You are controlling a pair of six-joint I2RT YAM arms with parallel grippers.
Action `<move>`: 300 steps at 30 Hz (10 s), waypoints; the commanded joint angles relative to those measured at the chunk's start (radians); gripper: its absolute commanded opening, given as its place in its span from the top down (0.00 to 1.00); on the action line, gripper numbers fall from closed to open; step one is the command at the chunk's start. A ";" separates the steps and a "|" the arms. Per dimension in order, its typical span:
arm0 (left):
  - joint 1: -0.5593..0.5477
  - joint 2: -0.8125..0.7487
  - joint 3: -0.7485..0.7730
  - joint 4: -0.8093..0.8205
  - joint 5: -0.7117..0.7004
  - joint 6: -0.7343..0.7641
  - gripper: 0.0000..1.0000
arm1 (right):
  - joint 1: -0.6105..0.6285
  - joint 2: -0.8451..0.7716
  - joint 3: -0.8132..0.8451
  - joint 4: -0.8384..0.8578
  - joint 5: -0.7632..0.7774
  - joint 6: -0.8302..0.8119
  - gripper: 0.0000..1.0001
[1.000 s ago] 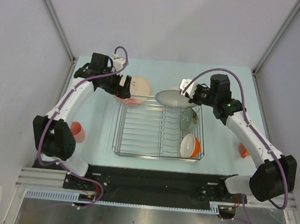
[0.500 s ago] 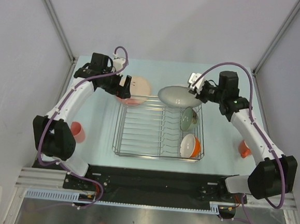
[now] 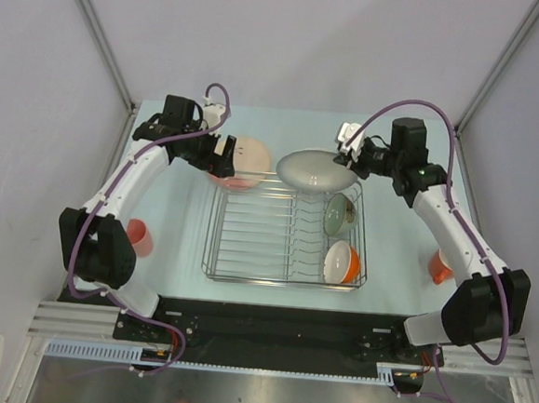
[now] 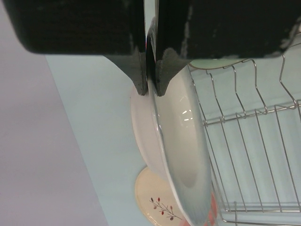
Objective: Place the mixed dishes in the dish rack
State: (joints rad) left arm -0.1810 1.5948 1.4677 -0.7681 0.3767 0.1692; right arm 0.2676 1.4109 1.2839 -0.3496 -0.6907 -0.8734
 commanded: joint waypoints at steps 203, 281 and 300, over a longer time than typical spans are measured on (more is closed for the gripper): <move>0.137 0.488 0.002 0.250 -0.456 0.205 0.00 | 0.536 0.669 0.440 0.173 1.094 0.737 0.24; 0.318 0.524 0.014 -0.063 0.128 0.343 0.38 | 0.608 1.189 0.973 0.271 0.344 1.508 0.67; 0.244 0.608 0.121 -0.094 0.269 0.287 0.39 | 0.628 1.188 0.927 0.639 0.034 1.649 0.64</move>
State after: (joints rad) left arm 0.2062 2.1136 1.5921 -0.9745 0.2401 0.4938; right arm 0.7753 2.6278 2.2089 -0.0795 -0.2340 0.6300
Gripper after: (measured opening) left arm 0.622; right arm 0.364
